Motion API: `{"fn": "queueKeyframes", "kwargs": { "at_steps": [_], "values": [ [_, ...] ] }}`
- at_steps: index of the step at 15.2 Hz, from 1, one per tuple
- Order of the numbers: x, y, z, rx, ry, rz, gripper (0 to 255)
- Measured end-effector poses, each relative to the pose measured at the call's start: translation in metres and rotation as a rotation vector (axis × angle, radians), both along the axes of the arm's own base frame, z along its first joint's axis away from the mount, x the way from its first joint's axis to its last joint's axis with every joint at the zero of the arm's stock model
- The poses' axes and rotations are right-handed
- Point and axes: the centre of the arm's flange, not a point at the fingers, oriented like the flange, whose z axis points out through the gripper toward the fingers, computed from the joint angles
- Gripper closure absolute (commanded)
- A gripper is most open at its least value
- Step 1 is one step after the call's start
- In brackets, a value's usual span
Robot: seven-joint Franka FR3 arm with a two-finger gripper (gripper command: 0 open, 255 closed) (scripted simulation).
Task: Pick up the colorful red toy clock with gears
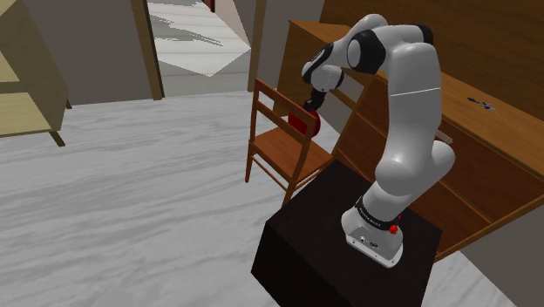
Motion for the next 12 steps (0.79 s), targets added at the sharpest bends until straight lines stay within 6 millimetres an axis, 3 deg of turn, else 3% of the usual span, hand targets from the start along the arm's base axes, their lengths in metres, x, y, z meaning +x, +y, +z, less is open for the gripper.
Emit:
{"fn": "queueKeyframes", "kwargs": {
  "at_steps": [12],
  "values": [
    [0.0, 0.0, 0.061, 0.0, 0.0, 0.0, 255]
  ]
}}
